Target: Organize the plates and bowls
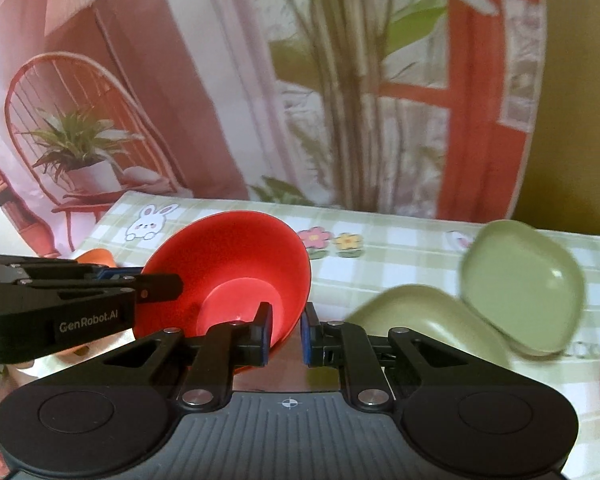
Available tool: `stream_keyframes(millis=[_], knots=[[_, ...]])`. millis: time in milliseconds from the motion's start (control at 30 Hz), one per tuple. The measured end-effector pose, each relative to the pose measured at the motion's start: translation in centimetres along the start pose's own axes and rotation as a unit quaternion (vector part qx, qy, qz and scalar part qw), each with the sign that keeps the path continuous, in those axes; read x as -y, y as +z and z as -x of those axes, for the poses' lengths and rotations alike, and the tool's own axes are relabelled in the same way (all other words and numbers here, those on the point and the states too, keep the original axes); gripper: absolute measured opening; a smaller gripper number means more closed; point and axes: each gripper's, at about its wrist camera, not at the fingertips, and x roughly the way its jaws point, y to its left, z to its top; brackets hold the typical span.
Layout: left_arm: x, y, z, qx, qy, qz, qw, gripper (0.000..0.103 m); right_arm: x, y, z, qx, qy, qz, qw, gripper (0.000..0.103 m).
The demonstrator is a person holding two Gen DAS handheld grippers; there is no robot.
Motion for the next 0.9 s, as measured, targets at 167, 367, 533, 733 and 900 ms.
stream_keyframes(millis=[167, 367, 533, 733, 900], knots=[[3.8, 0.4, 0.6, 0.0, -0.014, -0.016, 0.9998, 0.012, 2.9, -0.8, 3.1, 0.017, -0.015, -0.001, 1.0, 0.014], [8.7, 0.2, 0.4, -0.005, -0.036, -0.044, 0.9984, 0.012, 6.7, -2.6, 6.0, 0.022, -0.036, -0.009, 0.999, 0.014], [12.7, -0.3, -0.3, -0.014, -0.055, -0.062, 0.9964, 0.012, 10.1, -4.2, 7.9, 0.025, -0.054, -0.021, 0.998, 0.014], [17.2, -0.9, -1.6, -0.03, -0.08, -0.082, 0.993, 0.012, 14.7, -6.1, 9.4, 0.032, -0.073, -0.052, 0.995, 0.014], [20.9, -0.9, -2.8, -0.039, -0.104, -0.085, 0.9901, 0.012, 18.7, -7.2, 10.4, 0.037, -0.09, -0.08, 0.992, 0.014]])
